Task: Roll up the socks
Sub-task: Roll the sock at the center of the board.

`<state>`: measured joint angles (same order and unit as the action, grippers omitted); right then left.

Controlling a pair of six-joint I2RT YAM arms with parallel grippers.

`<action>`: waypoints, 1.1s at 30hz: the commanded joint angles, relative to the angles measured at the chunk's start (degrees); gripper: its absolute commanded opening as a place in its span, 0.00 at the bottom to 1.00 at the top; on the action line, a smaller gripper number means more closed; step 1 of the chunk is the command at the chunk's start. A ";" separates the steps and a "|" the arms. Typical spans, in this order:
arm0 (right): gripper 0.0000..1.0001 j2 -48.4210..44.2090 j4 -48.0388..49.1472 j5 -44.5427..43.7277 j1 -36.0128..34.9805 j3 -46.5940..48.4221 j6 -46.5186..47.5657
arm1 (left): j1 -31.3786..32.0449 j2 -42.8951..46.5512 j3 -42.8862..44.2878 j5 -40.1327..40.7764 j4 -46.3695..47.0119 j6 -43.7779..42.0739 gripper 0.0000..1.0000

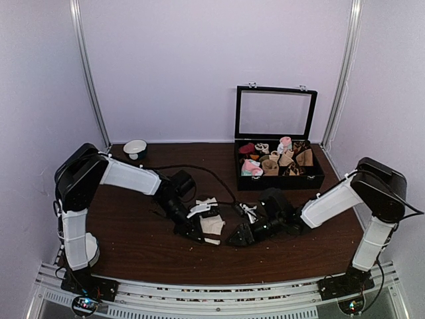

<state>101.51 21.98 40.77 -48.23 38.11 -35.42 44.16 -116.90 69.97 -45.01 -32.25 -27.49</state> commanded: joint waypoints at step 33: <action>0.91 -9.85 3.59 -21.98 -13.60 -3.09 32.34 | -3.47 -17.41 11.70 -16.94 -24.30 -0.30 0.00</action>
<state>84.14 31.00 10.87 -57.34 28.75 -12.99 40.58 -131.15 81.84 -64.14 -55.44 -26.50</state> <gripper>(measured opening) 0.967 0.026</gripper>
